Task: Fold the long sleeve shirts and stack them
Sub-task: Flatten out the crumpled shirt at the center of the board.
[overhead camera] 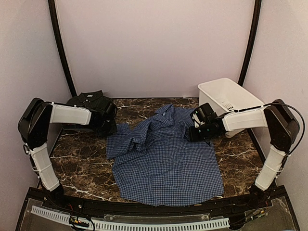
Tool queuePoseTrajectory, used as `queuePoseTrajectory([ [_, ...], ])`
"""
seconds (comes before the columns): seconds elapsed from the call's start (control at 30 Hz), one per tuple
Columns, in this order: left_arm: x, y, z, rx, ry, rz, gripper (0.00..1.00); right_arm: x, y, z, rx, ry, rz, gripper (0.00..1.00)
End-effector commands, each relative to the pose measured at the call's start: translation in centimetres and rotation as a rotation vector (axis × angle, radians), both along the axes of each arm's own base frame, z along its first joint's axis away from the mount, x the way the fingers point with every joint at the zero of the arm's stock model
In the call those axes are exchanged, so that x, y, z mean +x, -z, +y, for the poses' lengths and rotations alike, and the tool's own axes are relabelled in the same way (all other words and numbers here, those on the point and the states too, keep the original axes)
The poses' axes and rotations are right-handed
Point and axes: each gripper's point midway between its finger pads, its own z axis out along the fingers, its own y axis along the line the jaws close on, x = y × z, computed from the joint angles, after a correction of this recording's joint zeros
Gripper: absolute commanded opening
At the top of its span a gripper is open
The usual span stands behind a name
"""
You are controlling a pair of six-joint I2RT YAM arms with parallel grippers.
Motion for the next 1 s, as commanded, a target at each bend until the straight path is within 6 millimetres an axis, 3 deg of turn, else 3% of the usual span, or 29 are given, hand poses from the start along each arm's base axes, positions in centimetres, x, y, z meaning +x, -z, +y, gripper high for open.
queuePoseTrajectory([
  [0.0,-1.6,-8.4,-0.3,-0.029,0.027,-0.115,0.0,0.6,-1.0,0.9,0.007,-0.02,-0.027,0.0],
  [0.1,-2.3,-13.5,-0.1,-0.05,0.028,-0.211,0.0,0.7,-0.4,0.9,-0.003,-0.023,-0.021,0.0],
  [0.17,-2.7,-18.3,0.7,-0.064,0.012,-0.302,0.0,0.8,-0.1,1.0,-0.008,-0.027,-0.015,0.0],
  [0.2,-2.8,-19.2,1.4,-0.03,0.003,-0.312,0.0,0.8,0.1,1.0,-0.01,-0.028,-0.013,0.0],
  [0.3,-1.8,-25.1,2.5,-0.009,-0.021,-0.412,0.0,1.0,0.1,1.1,-0.011,-0.03,-0.014,0.0],
  [0.5,1.8,-32.4,5.6,0.054,-0.077,-0.525,0.0,1.3,-0.3,0.8,-0.026,-0.019,-0.026,0.0],
  [0.7,6.6,-36.1,9.8,0.092,-0.146,-0.586,0.0,1.2,0.0,0.4,-0.049,-0.01,-0.023,0.0],
  [0.73,7.0,-37.7,11.2,0.091,-0.18,-0.613,0.0,1.2,0.1,0.3,-0.055,-0.01,-0.02,0.0],
  [0.77,7.8,-36.4,11.8,0.109,-0.194,-0.571,0.0,1.2,0.2,0.2,-0.059,-0.008,-0.018,0.0],
  [0.97,8.4,-36.6,18.1,0.138,-0.339,-0.553,0.0,1.1,0.5,-0.2,-0.078,-0.002,-0.006,0.0],
])
